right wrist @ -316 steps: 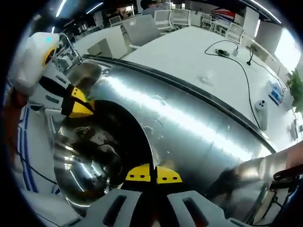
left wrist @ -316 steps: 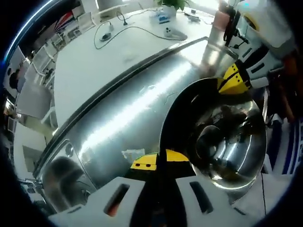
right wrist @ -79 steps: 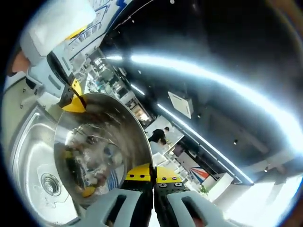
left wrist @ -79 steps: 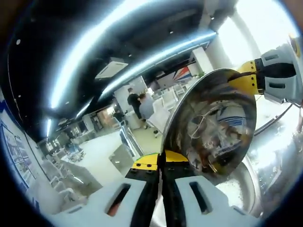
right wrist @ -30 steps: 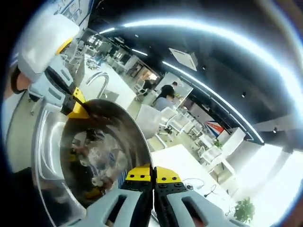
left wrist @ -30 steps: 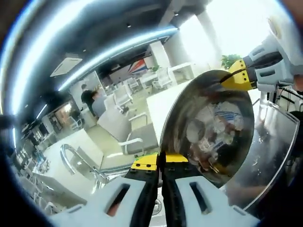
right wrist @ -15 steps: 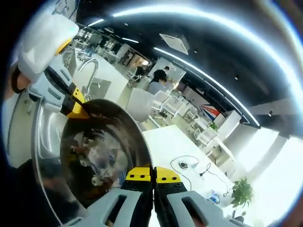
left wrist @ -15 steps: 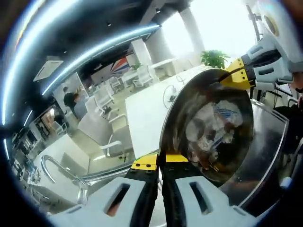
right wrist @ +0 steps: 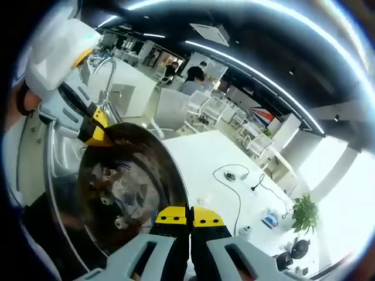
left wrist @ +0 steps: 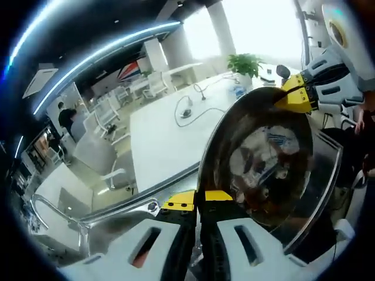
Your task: Pick up bowl with dirty water move over sink pour dirty water into sink return bowl to place
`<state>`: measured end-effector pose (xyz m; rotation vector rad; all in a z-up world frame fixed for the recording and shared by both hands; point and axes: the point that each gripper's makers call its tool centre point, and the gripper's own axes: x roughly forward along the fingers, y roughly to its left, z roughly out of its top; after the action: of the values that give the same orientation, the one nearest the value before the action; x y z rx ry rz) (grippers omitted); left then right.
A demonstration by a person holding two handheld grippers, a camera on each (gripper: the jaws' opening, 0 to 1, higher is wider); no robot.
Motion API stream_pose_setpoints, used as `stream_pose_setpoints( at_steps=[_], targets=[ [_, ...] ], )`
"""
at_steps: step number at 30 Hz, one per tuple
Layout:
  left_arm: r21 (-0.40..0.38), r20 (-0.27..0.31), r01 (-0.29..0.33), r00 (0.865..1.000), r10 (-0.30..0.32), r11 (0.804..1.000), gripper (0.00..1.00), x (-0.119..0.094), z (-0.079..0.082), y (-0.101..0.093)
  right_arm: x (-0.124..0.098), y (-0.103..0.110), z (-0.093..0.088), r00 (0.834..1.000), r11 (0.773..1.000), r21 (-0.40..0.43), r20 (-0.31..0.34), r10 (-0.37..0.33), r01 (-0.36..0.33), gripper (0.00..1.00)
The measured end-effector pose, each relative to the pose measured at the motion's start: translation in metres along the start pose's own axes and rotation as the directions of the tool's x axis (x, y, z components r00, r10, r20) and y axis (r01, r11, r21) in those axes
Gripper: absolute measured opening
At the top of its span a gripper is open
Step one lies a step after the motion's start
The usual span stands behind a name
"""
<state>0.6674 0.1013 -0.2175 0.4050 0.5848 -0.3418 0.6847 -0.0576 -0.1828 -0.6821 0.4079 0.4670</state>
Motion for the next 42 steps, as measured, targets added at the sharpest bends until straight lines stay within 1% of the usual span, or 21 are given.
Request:
stream_pose_setpoints(
  at_steps=[3,9,11,15,19,20,21,22,23,24,26,30,31,32,33,36,37,38,39,40,42],
  targets=[
    [-0.006,-0.047,0.040,0.998,-0.040,0.999,0.00,0.007,-0.009,-0.011,0.002,0.005,-0.015,0.999,0.999,0.022,-0.045,0.029,-0.028,0.00],
    [0.002,-0.137,0.102,0.985,-0.100,0.995,0.00,0.021,-0.027,-0.033,0.006,0.016,-0.047,0.988,0.995,0.069,-0.129,0.083,-0.075,0.00],
    [0.006,-0.159,0.123,0.980,-0.120,0.992,0.00,0.025,-0.033,-0.039,0.008,0.020,-0.057,0.982,0.993,0.081,-0.158,0.100,-0.088,0.00],
    [0.001,-0.164,0.136,0.977,-0.134,0.991,0.00,0.031,-0.039,-0.046,0.010,0.026,-0.072,0.973,0.988,0.110,-0.192,0.126,-0.106,0.00],
    [0.001,-0.222,0.171,0.961,-0.167,0.985,0.00,0.038,-0.056,-0.059,0.014,0.037,-0.090,0.954,0.981,0.136,-0.246,0.169,-0.139,0.00],
    [0.004,-0.242,0.183,0.954,-0.177,0.983,0.00,0.038,-0.061,-0.061,0.015,0.039,-0.092,0.952,0.979,0.142,-0.251,0.178,-0.146,0.00],
    [0.000,-0.255,0.191,0.949,-0.185,0.982,0.00,0.039,-0.065,-0.064,0.016,0.043,-0.097,0.943,0.974,0.155,-0.266,0.200,-0.163,0.00],
    [-0.001,-0.273,0.207,0.941,-0.200,0.978,0.00,0.039,-0.070,-0.066,0.015,0.049,-0.102,0.933,0.967,0.179,-0.281,0.226,-0.181,0.00],
    [-0.012,-0.293,0.222,0.931,-0.216,0.975,0.00,0.039,-0.075,-0.069,0.017,0.051,-0.106,0.928,0.965,0.185,-0.289,0.235,-0.186,0.00],
    [-0.018,-0.303,0.232,0.926,-0.226,0.973,0.00,0.041,-0.078,-0.071,0.018,0.054,-0.110,0.919,0.962,0.188,-0.304,0.250,-0.199,0.00],
    [-0.014,-0.317,0.240,0.920,-0.232,0.971,0.00,0.044,-0.084,-0.072,0.021,0.059,-0.114,0.913,0.957,0.202,-0.310,0.264,-0.208,0.00],
    [-0.012,-0.342,0.260,0.906,-0.248,0.965,0.00,0.048,-0.094,-0.077,0.024,0.068,-0.125,0.890,0.950,0.209,-0.348,0.294,-0.232,0.00],
    [-0.014,-0.356,0.271,0.898,-0.258,0.962,0.00,0.048,-0.097,-0.080,0.024,0.071,-0.128,0.884,0.947,0.218,-0.356,0.303,-0.237,0.00],
    [-0.013,-0.372,0.283,0.889,-0.267,0.959,0.00,0.048,-0.101,-0.082,0.024,0.074,-0.132,0.871,0.941,0.229,-0.371,0.322,-0.250,0.00],
    [-0.015,-0.383,0.289,0.883,-0.272,0.957,0.00,0.048,-0.103,-0.084,0.025,0.075,-0.134,0.867,0.938,0.237,-0.374,0.329,-0.254,0.00],
    [-0.017,-0.392,0.290,0.879,-0.273,0.957,0.00,0.052,-0.106,-0.085,0.029,0.077,-0.140,0.860,0.931,0.257,-0.377,0.343,-0.259,0.00],
    [-0.023,-0.397,0.291,0.875,-0.276,0.956,0.00,0.053,-0.106,-0.085,0.030,0.078,-0.141,0.860,0.931,0.260,-0.377,0.344,-0.258,0.00],
    [-0.025,-0.402,0.292,0.873,-0.277,0.956,0.00,0.055,-0.108,-0.086,0.031,0.080,-0.143,0.855,0.928,0.266,-0.382,0.351,-0.262,0.00],
    [-0.024,-0.413,0.297,0.867,-0.279,0.955,0.00,0.055,-0.111,-0.087,0.032,0.081,-0.144,0.855,0.927,0.268,-0.380,0.353,-0.263,0.00],
    [-0.028,-0.412,0.299,0.866,-0.283,0.954,0.00,0.056,-0.111,-0.087,0.033,0.082,-0.147,0.850,0.926,0.270,-0.388,0.355,-0.264,0.00],
    [-0.033,-0.411,0.297,0.866,-0.284,0.954,0.00,0.058,-0.113,-0.087,0.035,0.083,-0.149,0.852,0.924,0.276,-0.382,0.358,-0.265,0.00]
  ],
)
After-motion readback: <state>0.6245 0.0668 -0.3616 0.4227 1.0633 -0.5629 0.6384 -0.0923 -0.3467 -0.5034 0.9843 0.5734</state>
